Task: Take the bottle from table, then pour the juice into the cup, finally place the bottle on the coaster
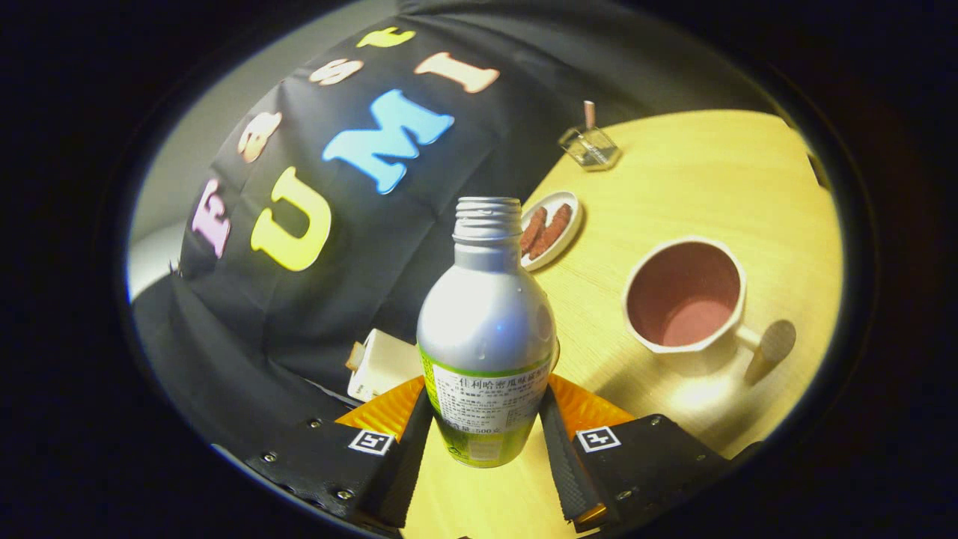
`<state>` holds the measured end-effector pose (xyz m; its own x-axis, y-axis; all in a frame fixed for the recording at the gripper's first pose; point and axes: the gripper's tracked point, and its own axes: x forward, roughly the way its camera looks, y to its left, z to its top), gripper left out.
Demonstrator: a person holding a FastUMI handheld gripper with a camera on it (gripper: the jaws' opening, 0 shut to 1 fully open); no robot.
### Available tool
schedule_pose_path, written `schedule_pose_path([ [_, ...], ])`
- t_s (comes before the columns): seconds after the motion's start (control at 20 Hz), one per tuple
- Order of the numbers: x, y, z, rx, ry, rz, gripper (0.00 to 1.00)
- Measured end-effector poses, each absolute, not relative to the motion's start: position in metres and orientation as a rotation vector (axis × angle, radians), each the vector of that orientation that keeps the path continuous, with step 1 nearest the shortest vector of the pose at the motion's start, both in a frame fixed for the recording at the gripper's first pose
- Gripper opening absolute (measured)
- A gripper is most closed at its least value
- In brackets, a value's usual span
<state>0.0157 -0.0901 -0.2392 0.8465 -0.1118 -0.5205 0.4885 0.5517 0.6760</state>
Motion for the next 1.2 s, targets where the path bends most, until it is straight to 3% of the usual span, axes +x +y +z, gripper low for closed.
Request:
schedule_pose_path([
  [0.55,0.064,-0.087,-0.233,0.500,0.436,-0.326,0.74],
  [1.2,0.114,-0.123,-0.272,0.293,0.456,-0.437,0.74],
])
